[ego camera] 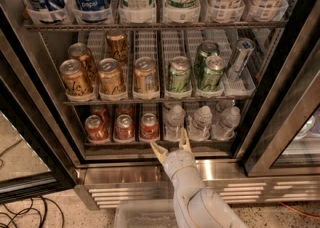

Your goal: Pick water bottle from bottom shelf of fridge

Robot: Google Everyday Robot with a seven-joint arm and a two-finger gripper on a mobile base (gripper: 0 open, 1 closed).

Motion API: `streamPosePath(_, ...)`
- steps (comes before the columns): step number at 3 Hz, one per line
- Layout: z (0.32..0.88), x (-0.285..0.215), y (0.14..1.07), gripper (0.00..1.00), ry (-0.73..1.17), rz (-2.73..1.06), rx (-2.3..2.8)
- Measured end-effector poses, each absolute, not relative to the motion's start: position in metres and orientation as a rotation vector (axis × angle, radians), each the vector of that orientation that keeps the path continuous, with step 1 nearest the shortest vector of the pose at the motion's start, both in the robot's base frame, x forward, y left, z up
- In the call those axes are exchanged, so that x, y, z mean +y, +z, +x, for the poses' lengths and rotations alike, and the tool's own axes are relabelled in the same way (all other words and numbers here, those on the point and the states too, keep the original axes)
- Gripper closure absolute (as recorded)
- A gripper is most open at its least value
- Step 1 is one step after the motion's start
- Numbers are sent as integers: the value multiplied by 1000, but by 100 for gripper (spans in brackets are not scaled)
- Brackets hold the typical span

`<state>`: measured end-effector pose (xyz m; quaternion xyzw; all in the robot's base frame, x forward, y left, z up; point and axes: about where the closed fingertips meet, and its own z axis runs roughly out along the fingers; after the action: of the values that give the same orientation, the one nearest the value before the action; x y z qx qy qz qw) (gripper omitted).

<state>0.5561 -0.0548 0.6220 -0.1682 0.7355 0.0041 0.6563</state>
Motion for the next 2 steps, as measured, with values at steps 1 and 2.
streamPosePath(1, 556, -55, 622, 9, 9, -381, 1666)
streamPosePath(2, 556, -55, 622, 4, 8, -381, 1666)
